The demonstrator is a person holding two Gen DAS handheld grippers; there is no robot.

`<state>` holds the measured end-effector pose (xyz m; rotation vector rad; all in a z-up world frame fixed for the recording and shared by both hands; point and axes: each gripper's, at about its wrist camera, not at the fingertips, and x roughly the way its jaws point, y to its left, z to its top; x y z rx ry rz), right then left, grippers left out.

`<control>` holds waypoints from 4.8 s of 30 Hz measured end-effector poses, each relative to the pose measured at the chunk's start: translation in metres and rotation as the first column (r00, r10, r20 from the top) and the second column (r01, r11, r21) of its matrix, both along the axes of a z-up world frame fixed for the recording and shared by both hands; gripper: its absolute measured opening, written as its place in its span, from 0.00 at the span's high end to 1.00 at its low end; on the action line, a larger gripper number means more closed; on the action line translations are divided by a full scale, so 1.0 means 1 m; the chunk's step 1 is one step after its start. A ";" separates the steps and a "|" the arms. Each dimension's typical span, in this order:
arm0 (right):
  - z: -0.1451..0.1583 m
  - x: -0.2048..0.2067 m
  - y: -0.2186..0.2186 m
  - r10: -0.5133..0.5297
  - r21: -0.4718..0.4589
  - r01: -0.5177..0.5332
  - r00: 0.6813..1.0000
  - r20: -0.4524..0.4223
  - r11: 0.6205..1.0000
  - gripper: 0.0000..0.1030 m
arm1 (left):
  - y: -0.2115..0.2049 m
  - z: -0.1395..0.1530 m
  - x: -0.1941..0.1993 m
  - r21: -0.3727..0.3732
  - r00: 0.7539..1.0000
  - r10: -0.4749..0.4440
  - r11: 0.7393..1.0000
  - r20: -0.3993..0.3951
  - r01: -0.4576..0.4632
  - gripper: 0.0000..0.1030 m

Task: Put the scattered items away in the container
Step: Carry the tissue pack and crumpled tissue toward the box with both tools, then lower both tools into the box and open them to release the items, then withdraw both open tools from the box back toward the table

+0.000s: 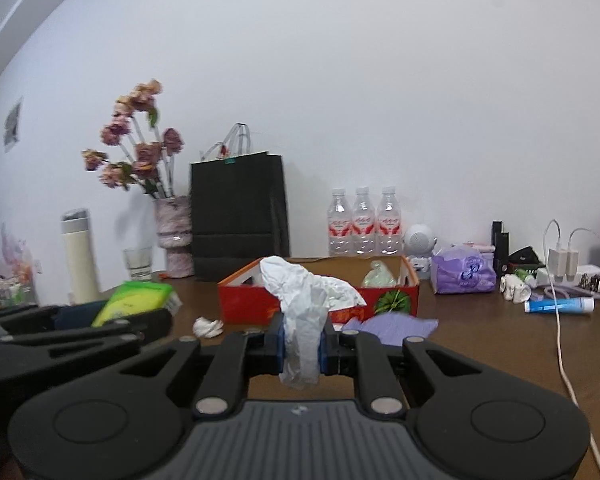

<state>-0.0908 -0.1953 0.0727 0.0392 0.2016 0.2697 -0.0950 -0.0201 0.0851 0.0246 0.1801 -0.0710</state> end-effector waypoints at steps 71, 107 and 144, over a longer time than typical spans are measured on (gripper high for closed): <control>0.012 0.535 0.014 0.034 0.029 -0.018 0.533 -0.845 0.999 0.46 | 0.002 0.040 0.493 -0.056 0.657 -0.038 0.998 -0.753 -0.007 0.17; 0.174 0.365 -0.005 -0.051 -0.034 0.038 0.788 -0.613 0.999 0.18 | -0.010 0.157 0.333 0.048 0.879 0.108 0.994 -0.465 -0.096 0.00; -0.015 0.130 -0.016 -0.020 -0.025 0.016 0.986 -0.165 1.000 0.16 | 0.004 -0.026 0.113 0.002 0.971 0.037 0.999 -0.236 -0.037 0.00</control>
